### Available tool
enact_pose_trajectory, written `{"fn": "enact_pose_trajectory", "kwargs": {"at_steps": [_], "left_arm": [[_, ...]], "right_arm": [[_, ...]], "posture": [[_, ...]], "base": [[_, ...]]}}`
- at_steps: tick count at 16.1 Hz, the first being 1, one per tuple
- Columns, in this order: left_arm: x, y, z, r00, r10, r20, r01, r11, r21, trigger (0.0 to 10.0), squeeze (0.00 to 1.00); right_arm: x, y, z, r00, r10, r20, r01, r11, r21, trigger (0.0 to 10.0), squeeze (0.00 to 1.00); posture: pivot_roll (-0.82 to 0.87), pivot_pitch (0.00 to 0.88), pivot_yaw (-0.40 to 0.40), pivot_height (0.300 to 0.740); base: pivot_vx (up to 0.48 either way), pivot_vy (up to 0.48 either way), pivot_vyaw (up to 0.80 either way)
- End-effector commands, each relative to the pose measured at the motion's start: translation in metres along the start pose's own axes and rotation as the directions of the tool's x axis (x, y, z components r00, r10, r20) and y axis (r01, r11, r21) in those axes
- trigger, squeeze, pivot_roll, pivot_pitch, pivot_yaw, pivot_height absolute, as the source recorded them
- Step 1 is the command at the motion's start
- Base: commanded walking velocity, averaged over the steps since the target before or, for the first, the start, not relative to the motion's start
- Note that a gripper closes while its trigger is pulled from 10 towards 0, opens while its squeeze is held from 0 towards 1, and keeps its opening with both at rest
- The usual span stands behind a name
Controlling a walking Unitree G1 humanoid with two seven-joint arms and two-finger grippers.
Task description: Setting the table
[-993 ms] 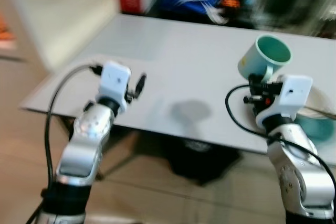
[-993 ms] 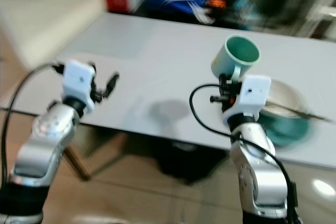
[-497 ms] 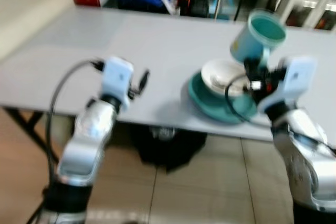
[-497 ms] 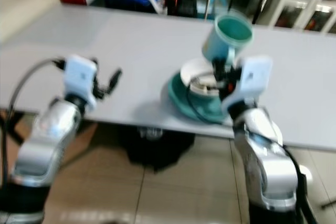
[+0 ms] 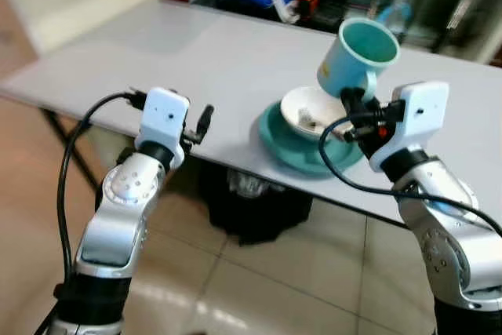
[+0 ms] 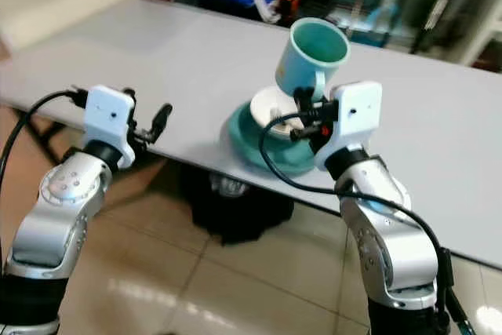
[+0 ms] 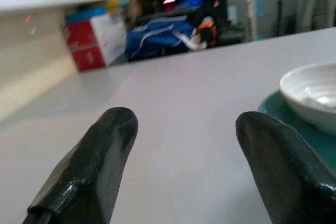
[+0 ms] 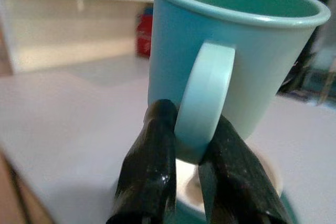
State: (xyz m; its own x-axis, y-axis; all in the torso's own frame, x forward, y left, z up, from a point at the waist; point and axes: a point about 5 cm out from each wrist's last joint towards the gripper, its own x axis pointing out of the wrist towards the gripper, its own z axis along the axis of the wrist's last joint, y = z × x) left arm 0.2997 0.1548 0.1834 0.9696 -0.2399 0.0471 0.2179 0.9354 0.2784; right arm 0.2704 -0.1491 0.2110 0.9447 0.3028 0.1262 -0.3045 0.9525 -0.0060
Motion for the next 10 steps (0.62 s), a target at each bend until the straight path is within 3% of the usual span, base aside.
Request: {"fn": "enact_pose_trajectory", "kwargs": {"at_steps": [1,6,8,10], "left_arm": [[0.000,0.001,0.001,1.000,0.003,-0.001,-0.003,1.000,0.009,10.0,0.00],[-0.004,0.007,0.001,1.000,0.019,-0.005,-0.019,1.000,0.021,10.0,0.00],[-0.004,0.010,0.001,1.000,0.027,-0.005,-0.027,0.999,0.027,10.0,0.00],[-0.004,0.013,0.005,0.998,0.055,0.018,-0.055,0.998,-0.020,10.0,0.00]], "right_arm": [[0.001,0.005,0.005,0.999,0.039,0.010,-0.039,0.999,-0.015,10.0,0.00],[0.002,0.012,0.000,0.997,0.082,-0.017,-0.082,0.996,-0.025,10.0,0.00],[0.003,0.011,-0.002,0.998,0.056,-0.001,-0.056,0.998,0.033,10.0,0.00],[0.003,0.009,-0.007,0.999,0.031,-0.018,-0.030,0.999,0.032,10.0,0.00]], "posture": [[0.02,0.000,-0.018,0.740],[0.02,0.000,-0.027,0.740],[0.02,0.000,-0.028,0.740],[0.02,0.000,-0.028,0.740]], "base": [[0.000,-0.480,0.80],[0.000,-0.480,0.80],[0.000,-0.480,0.00],[0.000,0.000,0.00]]}}
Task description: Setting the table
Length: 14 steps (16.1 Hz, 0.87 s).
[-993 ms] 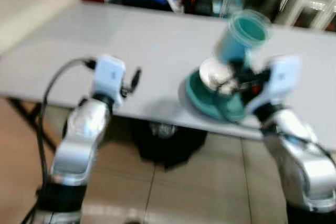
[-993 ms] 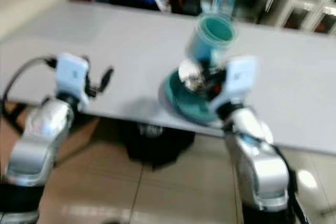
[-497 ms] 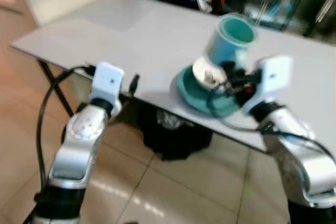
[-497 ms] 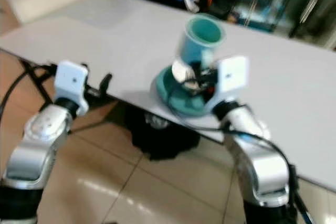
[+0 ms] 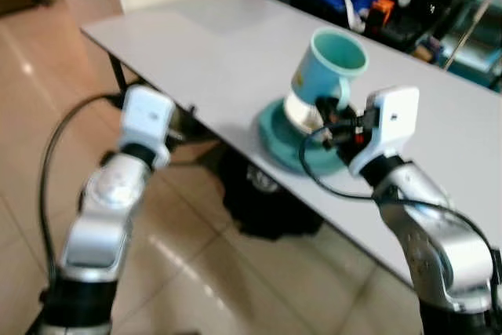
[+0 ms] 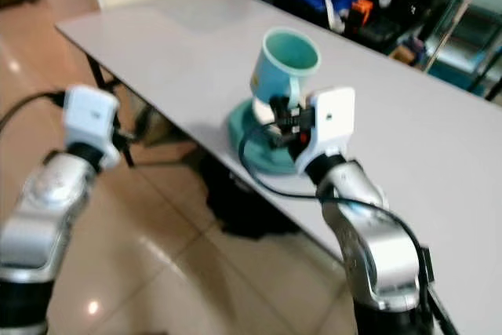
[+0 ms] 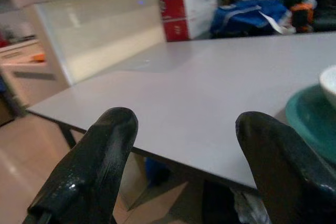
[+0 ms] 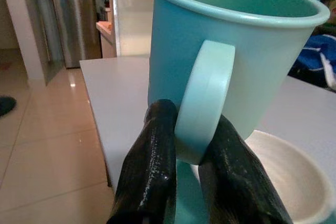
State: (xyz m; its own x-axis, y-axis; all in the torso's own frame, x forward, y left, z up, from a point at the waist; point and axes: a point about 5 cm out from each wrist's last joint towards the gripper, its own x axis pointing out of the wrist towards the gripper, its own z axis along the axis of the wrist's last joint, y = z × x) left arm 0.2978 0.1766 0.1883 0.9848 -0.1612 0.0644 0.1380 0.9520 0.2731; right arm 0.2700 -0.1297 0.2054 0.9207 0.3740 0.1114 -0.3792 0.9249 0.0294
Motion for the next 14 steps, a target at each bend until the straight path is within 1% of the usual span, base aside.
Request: {"fn": "enact_pose_trajectory", "kwargs": {"at_steps": [1,2,3,4,5,6,9,12,14], "left_arm": [[0.003,-0.010,0.009,0.999,-0.028,0.039,0.029,0.999,-0.020,10.0,0.00],[0.004,-0.012,0.012,0.998,-0.034,0.057,0.035,0.999,-0.020,10.0,0.00],[0.005,-0.015,0.013,0.997,-0.047,0.053,0.049,0.998,-0.031,10.0,0.00],[0.004,-0.021,0.017,0.993,-0.078,0.085,0.082,0.996,-0.045,10.0,0.00],[0.004,-0.024,0.020,0.990,-0.091,0.103,0.097,0.994,-0.053,10.0,0.00],[0.004,-0.026,0.025,0.986,-0.103,0.129,0.114,0.991,-0.076,10.0,0.00],[0.006,-0.023,0.026,0.987,-0.102,0.127,0.112,0.991,-0.072,10.0,0.00],[0.004,-0.019,0.027,0.986,-0.105,0.128,0.113,0.992,-0.063,10.0,0.00],[0.004,-0.017,0.028,0.986,-0.103,0.130,0.111,0.992,-0.059,10.0,0.00]], "right_arm": [[-0.003,-0.011,-0.003,0.998,-0.056,-0.012,0.056,0.998,-0.009,10.0,0.00],[-0.004,-0.012,-0.007,0.997,-0.071,-0.024,0.071,0.997,-0.004,10.0,0.00],[-0.004,-0.014,-0.010,0.995,-0.090,-0.033,0.090,0.996,0.001,10.0,0.00],[-0.005,-0.017,-0.014,0.991,-0.125,-0.039,0.126,0.992,0.003,10.0,0.00],[-0.005,-0.018,-0.016,0.989,-0.141,-0.042,0.142,0.990,0.010,10.0,0.00],[-0.004,-0.018,-0.018,0.987,-0.153,-0.049,0.155,0.987,0.040,10.0,0.00],[-0.002,-0.016,-0.019,0.989,-0.137,-0.049,0.139,0.989,0.040,10.0,0.00],[0.000,-0.015,-0.018,0.990,-0.132,-0.043,0.134,0.990,0.048,10.0,0.00],[0.002,-0.012,-0.018,0.993,-0.109,-0.039,0.112,0.992,0.054,10.0,0.00]], "posture": [[0.03,0.000,-0.031,0.740],[0.03,0.000,-0.032,0.740],[0.03,0.000,-0.034,0.740],[0.03,0.000,-0.034,0.740],[0.03,0.000,-0.034,0.740],[0.03,0.000,-0.035,0.740],[0.03,0.000,-0.033,0.740],[0.03,0.000,-0.033,0.740],[0.04,0.000,-0.035,0.740]], "base": [[0.000,0.000,0.00],[0.000,0.000,0.00],[0.000,0.000,0.00],[0.000,0.000,0.00],[0.000,0.000,0.00],[0.420,0.000,-0.47],[0.439,0.000,-0.57],[0.441,0.000,0.00],[0.441,0.000,0.00]]}}
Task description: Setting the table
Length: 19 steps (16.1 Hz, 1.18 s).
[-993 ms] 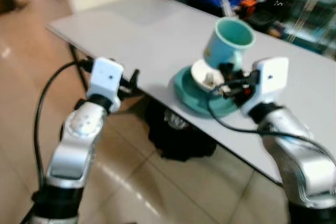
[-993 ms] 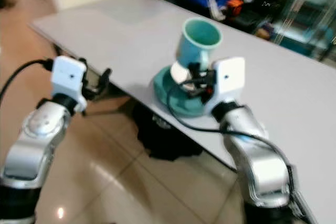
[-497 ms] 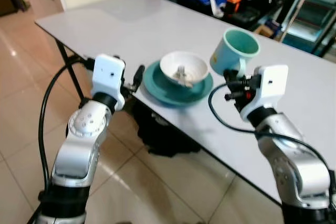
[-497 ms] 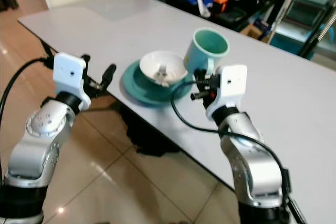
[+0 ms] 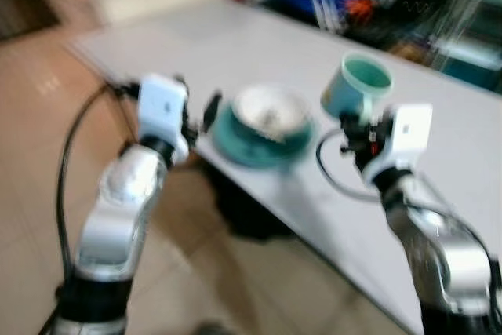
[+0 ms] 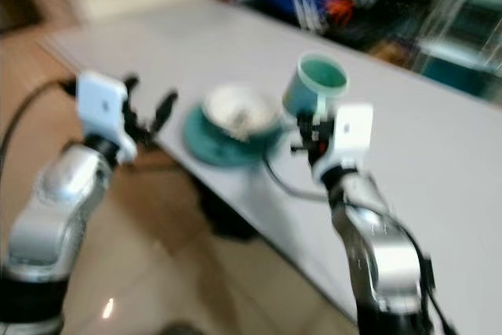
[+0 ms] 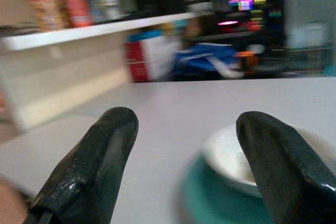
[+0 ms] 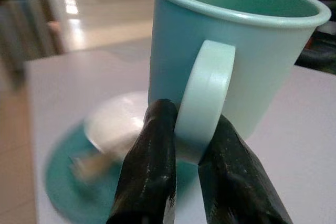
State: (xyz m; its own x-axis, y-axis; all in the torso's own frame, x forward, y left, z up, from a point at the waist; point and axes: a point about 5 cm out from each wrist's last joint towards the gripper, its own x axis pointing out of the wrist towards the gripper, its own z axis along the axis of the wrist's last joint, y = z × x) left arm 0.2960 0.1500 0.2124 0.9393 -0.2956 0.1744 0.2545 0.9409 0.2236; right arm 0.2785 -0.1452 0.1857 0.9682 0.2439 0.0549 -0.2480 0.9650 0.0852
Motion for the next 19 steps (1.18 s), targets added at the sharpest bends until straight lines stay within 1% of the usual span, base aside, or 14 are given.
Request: {"fn": "enact_pose_trajectory", "kwargs": {"at_steps": [1,4,5,6,7,8,10,11,12,13,14,16,17,19], "left_arm": [[0.000,0.002,-0.002,1.000,0.002,-0.015,-0.002,1.000,0.000,10.0,0.00],[-0.002,0.005,0.001,1.000,0.011,-0.007,-0.011,1.000,0.008,10.0,0.00],[-0.003,0.005,0.002,1.000,-0.001,-0.017,0.001,1.000,0.011,10.0,0.00],[-0.004,0.004,0.004,0.999,-0.042,-0.011,0.043,0.999,0.032,10.0,0.00],[-0.005,0.004,0.005,0.998,-0.057,-0.006,0.057,0.998,0.030,10.0,0.00],[-0.006,0.004,0.009,0.997,-0.079,0.008,0.079,0.997,0.023,10.0,0.00],[-0.009,0.000,0.016,0.984,-0.174,0.024,0.175,0.984,-0.021,10.0,0.00],[-0.010,0.000,0.018,0.980,-0.198,0.020,0.198,0.980,-0.016,10.0,0.00],[-0.016,-0.002,0.023,0.955,-0.298,-0.001,0.297,0.954,0.032,10.0,0.00],[-0.019,0.002,0.026,0.941,-0.338,-0.032,0.340,0.939,0.059,10.0,0.00],[-0.021,0.010,0.027,0.933,-0.354,-0.065,0.358,0.930,0.081,10.0,0.00],[-0.024,0.014,0.028,0.921,-0.380,-0.088,0.387,0.919,0.071,10.0,0.00],[-0.026,0.013,0.027,0.910,-0.402,-0.100,0.409,0.911,0.058,10.0,0.00],[-0.029,0.005,0.023,0.886,-0.447,-0.120,0.454,0.890,0.037,10.0,0.00]], "right_arm": [[0.001,0.007,0.001,0.999,0.036,0.010,-0.036,0.999,0.012,10.0,0.00],[0.003,0.008,0.001,0.999,0.045,0.014,-0.046,0.999,0.003,10.0,0.00],[0.004,0.007,0.001,0.999,0.033,0.015,-0.033,0.999,0.000,10.0,0.00],[0.005,0.004,0.003,1.000,0.017,0.021,-0.017,1.000,-0.001,10.0,0.00],[0.005,0.003,0.003,1.000,0.013,0.023,-0.013,1.000,0.000,10.0,0.00],[0.005,0.001,0.004,1.000,0.008,0.025,-0.008,1.000,-0.001,10.0,0.00],[0.006,-0.006,0.004,0.999,-0.032,0.015,0.032,0.999,0.002,10.0,0.00],[0.006,-0.008,0.004,0.999,-0.039,0.012,0.039,0.999,0.006,10.0,0.00],[0.008,-0.017,0.001,0.997,-0.072,-0.013,0.072,0.997,0.009,10.0,0.00],[0.011,-0.023,-0.004,0.995,-0.083,-0.053,0.084,0.997,0.001,10.0,0.00],[0.013,-0.029,-0.015,0.991,-0.063,-0.120,0.063,0.998,-0.004,10.0,0.00],[0.013,-0.032,-0.035,0.975,-0.010,-0.220,0.008,1.000,-0.008,10.0,0.00],[0.012,-0.033,-0.046,0.964,0.018,-0.267,-0.018,1.000,0.001,10.0,0.00],[0.012,-0.033,-0.059,0.952,0.053,-0.301,-0.056,0.998,-0.003,10.0,0.00]], "posture": [[0.04,0.000,-0.035,0.740],[0.04,0.001,-0.040,0.740],[0.04,0.001,-0.041,0.740],[0.04,0.001,-0.041,0.740],[0.04,0.001,-0.041,0.740],[0.04,0.002,-0.042,0.740],[0.04,0.003,-0.046,0.740],[0.04,0.003,-0.046,0.740],[0.05,0.002,-0.049,0.740],[0.05,0.002,-0.049,0.740],[0.05,0.001,-0.049,0.740],[0.05,0.000,-0.046,0.740],[0.05,0.000,-0.043,0.740],[0.05,0.000,-0.041,0.740]], "base": [[0.442,0.000,0.00],[0.425,0.000,0.00],[0.000,0.000,0.00],[0.000,0.000,0.00],[0.000,0.000,0.00],[0.000,0.000,0.00],[0.000,0.000,0.00],[0.000,0.000,0.00],[0.000,0.000,0.00],[0.000,0.000,0.00],[0.000,0.000,0.00],[0.000,0.000,0.00],[0.000,0.000,0.00],[0.000,0.000,0.00]]}}
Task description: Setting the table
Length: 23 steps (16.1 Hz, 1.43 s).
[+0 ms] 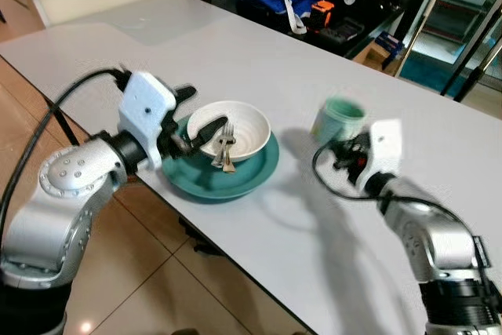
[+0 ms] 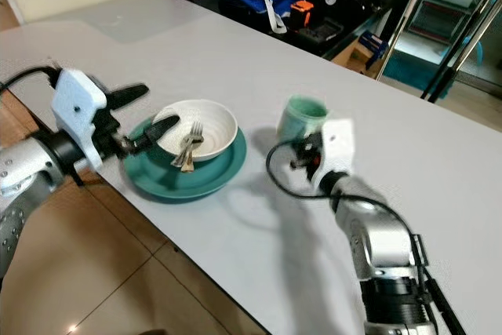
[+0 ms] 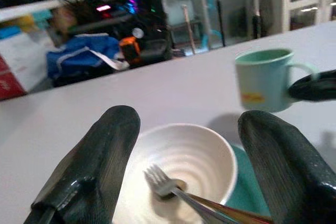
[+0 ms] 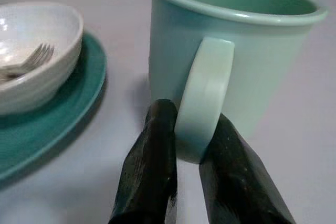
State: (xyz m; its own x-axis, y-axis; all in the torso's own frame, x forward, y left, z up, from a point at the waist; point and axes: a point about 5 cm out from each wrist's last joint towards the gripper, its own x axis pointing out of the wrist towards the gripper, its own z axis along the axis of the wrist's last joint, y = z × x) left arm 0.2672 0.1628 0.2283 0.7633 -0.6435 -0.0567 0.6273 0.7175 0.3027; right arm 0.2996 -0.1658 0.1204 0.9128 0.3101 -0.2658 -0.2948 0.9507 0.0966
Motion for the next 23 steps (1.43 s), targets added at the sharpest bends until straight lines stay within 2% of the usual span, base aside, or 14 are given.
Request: {"fn": "enact_pose_trajectory", "kwargs": {"at_steps": [1,2,5,11,15,17,21,22,23], "left_arm": [[0.000,-0.006,0.002,0.999,-0.042,-0.008,0.042,0.999,0.006,10.0,0.00],[0.001,-0.010,0.000,0.998,-0.064,-0.028,0.064,0.998,-0.007,10.0,0.00],[-0.004,-0.015,-0.009,0.986,-0.124,-0.107,0.120,0.992,-0.045,10.0,0.00],[-0.010,-0.017,-0.019,0.962,-0.163,-0.220,0.146,0.985,-0.092,10.0,0.00],[-0.012,-0.026,-0.019,0.948,-0.232,-0.216,0.203,0.968,-0.147,10.0,0.00],[-0.015,-0.034,-0.020,0.928,-0.290,-0.232,0.254,0.952,-0.172,10.0,0.00],[-0.014,-0.035,-0.020,0.925,-0.296,-0.236,0.258,0.949,-0.181,10.0,0.00],[-0.014,-0.035,-0.020,0.925,-0.297,-0.239,0.258,0.949,-0.181,10.0,0.00],[-0.014,-0.035,-0.020,0.924,-0.297,-0.241,0.258,0.949,-0.180,10.0,0.00]], "right_arm": [[0.001,-0.001,0.001,1.000,0.022,0.019,-0.022,1.000,-0.009,10.0,0.00],[0.001,0.000,-0.002,1.000,0.031,0.002,-0.030,0.999,-0.040,10.0,0.00],[-0.002,0.003,-0.011,0.998,0.063,-0.029,-0.065,0.996,-0.056,10.0,0.00],[-0.005,0.003,-0.024,0.995,0.079,-0.069,-0.083,0.994,-0.068,10.0,0.00],[-0.002,0.006,-0.027,0.993,0.092,-0.071,-0.097,0.993,-0.072,10.0,0.00],[0.002,0.010,-0.026,0.993,0.100,-0.059,-0.104,0.992,-0.075,10.0,0.00],[0.006,0.012,-0.029,0.992,0.110,-0.065,-0.115,0.990,-0.082,10.0,0.00],[0.006,0.012,-0.029,0.992,0.111,-0.067,-0.116,0.990,-0.081,10.0,0.09],[0.007,0.012,-0.030,0.992,0.108,-0.068,-0.114,0.990,-0.080,10.0,0.45]], "posture": [[0.05,0.000,-0.041,0.740],[0.05,0.000,-0.041,0.740],[0.05,0.004,-0.038,0.740],[0.05,0.008,-0.034,0.740],[0.05,0.010,-0.033,0.740],[0.05,0.009,-0.031,0.740],[0.05,0.000,-0.028,0.740],[0.05,0.000,-0.029,0.740],[0.05,0.000,-0.031,0.740]], "base": [[0.000,0.000,0.00],[0.000,0.000,0.00],[0.000,0.000,0.00],[0.000,0.000,0.00],[0.000,0.000,0.00],[0.000,0.000,0.00],[0.000,0.000,0.00],[0.000,0.000,0.00],[0.000,0.000,0.00]]}}
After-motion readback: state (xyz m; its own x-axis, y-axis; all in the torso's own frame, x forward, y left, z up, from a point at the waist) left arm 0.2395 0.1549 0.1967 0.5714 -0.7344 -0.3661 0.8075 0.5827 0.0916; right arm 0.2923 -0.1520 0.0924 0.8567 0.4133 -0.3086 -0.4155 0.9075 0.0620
